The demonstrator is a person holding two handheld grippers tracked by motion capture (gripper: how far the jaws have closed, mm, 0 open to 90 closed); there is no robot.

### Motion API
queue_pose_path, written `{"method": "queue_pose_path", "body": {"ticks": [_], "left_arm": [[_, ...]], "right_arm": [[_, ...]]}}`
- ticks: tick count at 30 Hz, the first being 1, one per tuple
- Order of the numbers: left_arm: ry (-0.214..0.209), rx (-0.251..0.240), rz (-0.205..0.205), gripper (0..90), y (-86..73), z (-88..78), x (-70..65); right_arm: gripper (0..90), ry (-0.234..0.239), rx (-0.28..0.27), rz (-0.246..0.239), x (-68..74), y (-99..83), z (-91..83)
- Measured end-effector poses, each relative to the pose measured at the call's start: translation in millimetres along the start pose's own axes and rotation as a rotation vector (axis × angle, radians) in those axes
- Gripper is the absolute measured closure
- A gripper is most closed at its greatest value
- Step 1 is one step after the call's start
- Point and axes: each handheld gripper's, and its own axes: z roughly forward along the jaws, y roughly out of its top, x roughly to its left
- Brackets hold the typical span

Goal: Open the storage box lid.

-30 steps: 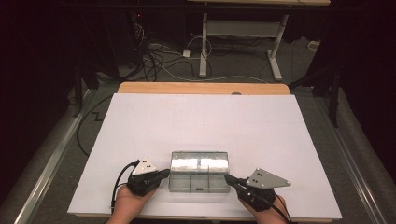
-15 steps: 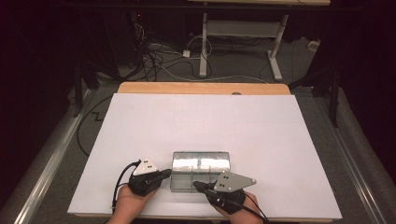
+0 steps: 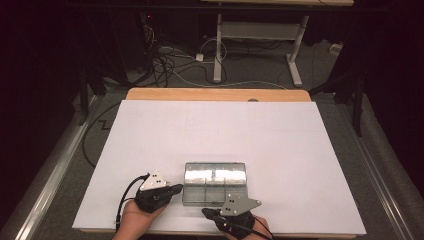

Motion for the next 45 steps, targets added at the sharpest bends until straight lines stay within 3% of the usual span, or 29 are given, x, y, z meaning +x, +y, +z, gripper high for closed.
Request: {"method": "queue_pose_path", "body": {"ticks": [3, 10, 12, 20, 45], "left_arm": [[0.013, -0.002, 0.001, 87.6, -1.0, -2.6, -0.7], [0.002, 0.013, 0.003, 87.6, -0.1, 0.6, 0.1], [0.015, 0.021, 0.022, 87.6, 1.4, 2.7, -3.3], [0.009, 0.019, 0.018, 87.6, 1.2, 2.5, -3.1], [0.008, 0.005, 0.018, 87.5, 0.9, 3.2, -5.4]], "right_arm": [[90.0, -0.002, 0.012, 0.027, -3.0, -4.0, -0.3], [90.0, -0.012, 0.057, 0.062, -10.6, -13.2, -0.6], [90.0, -0.013, 0.061, 0.085, -14.0, -14.7, -2.5], [90.0, -0.033, 0.069, 0.128, -18.1, -18.1, -6.7], [90.0, -0.015, 0.032, 0.165, -22.7, -19.6, -7.9]]}}
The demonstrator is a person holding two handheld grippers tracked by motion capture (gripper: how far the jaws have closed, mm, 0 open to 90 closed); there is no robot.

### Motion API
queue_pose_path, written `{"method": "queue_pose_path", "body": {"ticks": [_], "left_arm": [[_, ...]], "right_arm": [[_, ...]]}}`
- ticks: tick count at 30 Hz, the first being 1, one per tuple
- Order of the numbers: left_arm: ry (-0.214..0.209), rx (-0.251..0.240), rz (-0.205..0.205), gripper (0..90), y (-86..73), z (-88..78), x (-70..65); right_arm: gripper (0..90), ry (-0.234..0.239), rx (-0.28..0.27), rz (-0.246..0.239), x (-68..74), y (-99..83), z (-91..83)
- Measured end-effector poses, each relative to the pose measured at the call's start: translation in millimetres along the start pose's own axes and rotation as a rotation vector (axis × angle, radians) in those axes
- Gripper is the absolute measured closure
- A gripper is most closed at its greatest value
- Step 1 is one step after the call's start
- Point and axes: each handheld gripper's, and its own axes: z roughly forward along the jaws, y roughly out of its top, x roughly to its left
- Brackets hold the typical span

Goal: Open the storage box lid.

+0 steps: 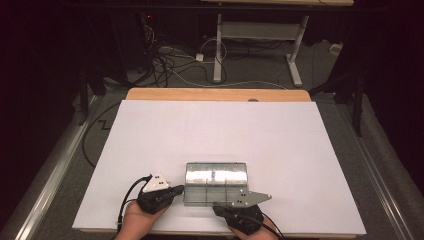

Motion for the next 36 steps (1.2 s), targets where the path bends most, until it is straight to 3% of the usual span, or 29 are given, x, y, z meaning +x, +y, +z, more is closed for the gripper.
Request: {"method": "queue_pose_path", "body": {"ticks": [17, 36], "left_arm": [[-0.005, -0.010, -0.002, 87.4, 0.6, -0.9, 1.2], [0.000, -0.008, 0.002, 87.4, 0.8, -0.5, 1.0]], "right_arm": [[90.0, -0.005, -0.008, 0.008, -0.5, -0.7, -0.7], [90.0, 0.021, -0.045, 0.009, -1.4, -0.8, -3.8]]}}
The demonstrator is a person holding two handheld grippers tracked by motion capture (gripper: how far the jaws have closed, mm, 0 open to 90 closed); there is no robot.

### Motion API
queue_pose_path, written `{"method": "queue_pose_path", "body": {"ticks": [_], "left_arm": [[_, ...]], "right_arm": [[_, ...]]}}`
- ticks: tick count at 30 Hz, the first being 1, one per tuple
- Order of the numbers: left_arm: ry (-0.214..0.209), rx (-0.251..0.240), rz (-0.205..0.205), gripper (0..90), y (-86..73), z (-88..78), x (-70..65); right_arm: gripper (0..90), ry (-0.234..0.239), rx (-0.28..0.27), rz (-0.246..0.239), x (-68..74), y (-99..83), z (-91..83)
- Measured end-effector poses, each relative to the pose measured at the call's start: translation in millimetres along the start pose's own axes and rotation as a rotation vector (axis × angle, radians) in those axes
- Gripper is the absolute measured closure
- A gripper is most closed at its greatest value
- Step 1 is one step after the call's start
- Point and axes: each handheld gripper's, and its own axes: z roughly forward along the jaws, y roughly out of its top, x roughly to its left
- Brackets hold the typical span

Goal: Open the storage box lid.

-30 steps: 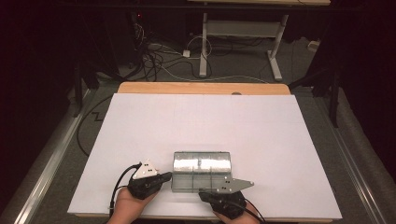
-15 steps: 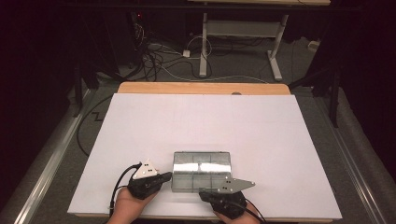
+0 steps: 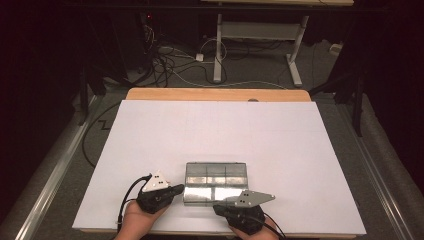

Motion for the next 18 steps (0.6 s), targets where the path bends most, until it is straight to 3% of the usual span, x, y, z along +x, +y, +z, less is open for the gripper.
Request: {"method": "queue_pose_path", "body": {"ticks": [18], "left_arm": [[0.005, -0.007, 0.003, 87.5, 0.8, -2.2, 0.6]], "right_arm": [[90.0, 0.020, -0.041, -0.008, 0.2, 8.0, -1.7]]}}
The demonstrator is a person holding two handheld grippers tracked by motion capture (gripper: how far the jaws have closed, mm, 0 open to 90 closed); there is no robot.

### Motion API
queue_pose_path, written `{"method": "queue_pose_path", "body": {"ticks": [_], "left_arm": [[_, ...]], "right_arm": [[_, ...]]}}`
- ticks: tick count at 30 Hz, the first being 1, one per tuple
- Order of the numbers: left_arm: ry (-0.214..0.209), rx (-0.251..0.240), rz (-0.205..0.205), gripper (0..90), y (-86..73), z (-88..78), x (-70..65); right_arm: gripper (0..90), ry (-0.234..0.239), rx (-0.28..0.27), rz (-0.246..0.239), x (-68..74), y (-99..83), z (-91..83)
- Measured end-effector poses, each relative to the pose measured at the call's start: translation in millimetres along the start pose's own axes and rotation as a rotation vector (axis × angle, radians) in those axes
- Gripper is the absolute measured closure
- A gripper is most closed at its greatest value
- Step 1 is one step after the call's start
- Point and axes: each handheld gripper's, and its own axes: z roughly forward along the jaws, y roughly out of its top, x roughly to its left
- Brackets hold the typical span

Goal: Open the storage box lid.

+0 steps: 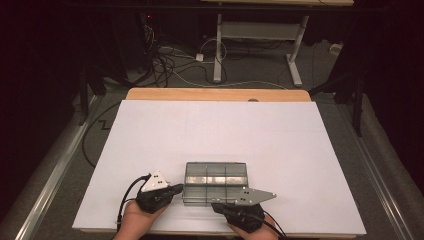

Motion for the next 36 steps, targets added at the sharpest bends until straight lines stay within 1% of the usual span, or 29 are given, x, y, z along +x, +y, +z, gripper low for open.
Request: {"method": "queue_pose_path", "body": {"ticks": [8, 12, 16, 20, 25, 27, 32, 36], "left_arm": [[-0.007, -0.036, 0.004, 87.5, 3.8, -10.0, -3.1], [-0.015, -0.046, 0.016, 87.5, 6.1, -14.6, -4.0], [-0.017, -0.068, 0.011, 87.5, 7.4, -19.0, -4.0], [-0.048, -0.085, -0.004, 87.5, 8.2, -21.5, -4.1], [-0.095, -0.119, -0.014, 87.5, 11.4, -25.2, -7.4], [-0.106, -0.123, -0.014, 87.6, 12.1, -25.0, -9.1], [-0.101, -0.123, 0.004, 87.6, 12.6, -19.4, -12.1], [-0.105, -0.125, -0.001, 87.5, 13.5, -16.2, -11.1]], "right_arm": [[90.0, -0.003, -0.015, -0.007, -0.3, 5.4, -1.0], [90.0, -0.008, -0.024, -0.013, -0.5, 8.5, -1.9], [90.0, -0.012, -0.030, -0.021, -0.2, 11.0, -3.0], [90.0, -0.017, -0.043, -0.024, -0.3, 13.8, -4.5], [90.0, -0.022, -0.065, -0.034, -0.5, 18.7, -7.2], [90.0, -0.020, -0.077, -0.035, -1.2, 20.1, -8.1], [90.0, -0.026, -0.085, -0.034, -1.1, 21.5, -9.3], [90.0, -0.026, -0.084, -0.041, -1.2, 20.7, -8.8]]}}
